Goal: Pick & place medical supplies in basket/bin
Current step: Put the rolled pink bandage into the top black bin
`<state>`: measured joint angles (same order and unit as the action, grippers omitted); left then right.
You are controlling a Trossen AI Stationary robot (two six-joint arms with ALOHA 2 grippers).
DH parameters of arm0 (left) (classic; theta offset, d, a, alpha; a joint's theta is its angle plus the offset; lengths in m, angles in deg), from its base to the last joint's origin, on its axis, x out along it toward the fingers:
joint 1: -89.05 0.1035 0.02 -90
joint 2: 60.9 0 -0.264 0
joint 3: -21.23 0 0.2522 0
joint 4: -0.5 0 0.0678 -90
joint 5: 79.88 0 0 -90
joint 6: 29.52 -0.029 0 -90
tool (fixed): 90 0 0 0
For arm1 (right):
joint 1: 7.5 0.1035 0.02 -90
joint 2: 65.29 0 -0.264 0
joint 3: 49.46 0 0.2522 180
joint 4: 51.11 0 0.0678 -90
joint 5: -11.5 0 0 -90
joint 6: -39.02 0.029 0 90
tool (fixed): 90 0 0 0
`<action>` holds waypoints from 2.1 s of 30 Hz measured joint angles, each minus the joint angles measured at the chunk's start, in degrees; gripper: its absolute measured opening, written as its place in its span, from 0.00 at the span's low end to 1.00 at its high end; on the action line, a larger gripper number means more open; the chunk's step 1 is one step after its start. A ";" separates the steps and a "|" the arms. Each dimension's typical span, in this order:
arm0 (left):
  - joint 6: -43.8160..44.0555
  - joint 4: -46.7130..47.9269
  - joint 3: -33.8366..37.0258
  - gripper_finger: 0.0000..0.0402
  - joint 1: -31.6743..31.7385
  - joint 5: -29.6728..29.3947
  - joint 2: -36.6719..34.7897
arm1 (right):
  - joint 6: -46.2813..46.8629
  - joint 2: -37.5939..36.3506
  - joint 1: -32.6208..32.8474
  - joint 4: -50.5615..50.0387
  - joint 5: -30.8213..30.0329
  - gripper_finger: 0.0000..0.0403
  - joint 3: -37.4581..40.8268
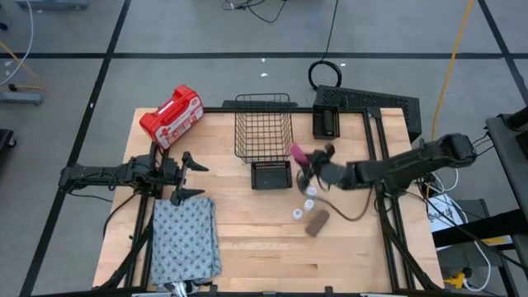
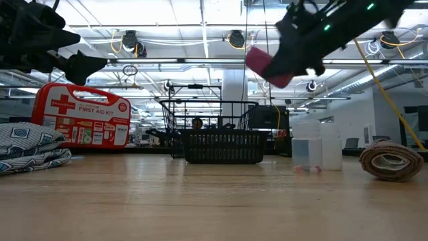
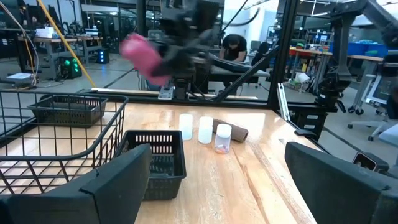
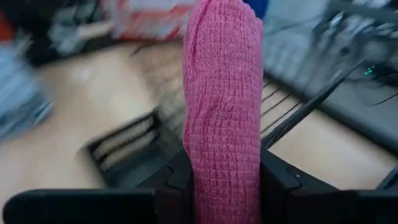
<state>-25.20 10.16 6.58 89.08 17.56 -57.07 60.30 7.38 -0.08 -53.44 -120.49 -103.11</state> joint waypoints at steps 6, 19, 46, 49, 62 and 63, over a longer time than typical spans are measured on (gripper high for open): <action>0.00 0.00 0.02 0.93 -0.01 0.00 0.02 | -6.12 0.00 -11.61 31.80 0.03 0.24 9.94; 0.00 -0.02 0.02 0.93 0.00 0.00 0.00 | -28.24 -5.57 -19.26 19.72 -3.90 0.24 -6.12; 0.00 0.00 0.01 0.93 0.00 0.00 0.00 | -3.64 -1.20 -39.48 -11.96 3.36 0.24 -14.89; 0.02 0.00 0.00 0.93 -0.02 0.02 0.00 | 1.12 -1.09 -40.72 -9.32 5.44 0.24 -9.70; 0.00 0.00 0.01 0.93 0.00 0.01 0.01 | 13.68 0.88 -45.51 0.57 20.78 0.24 4.58; 0.00 0.00 0.02 0.93 0.00 0.02 0.00 | 13.69 1.56 -45.51 0.55 21.19 0.24 4.69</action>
<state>-25.20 10.16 6.60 89.08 17.58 -57.07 73.98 8.94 -45.59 -52.89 -99.30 -98.42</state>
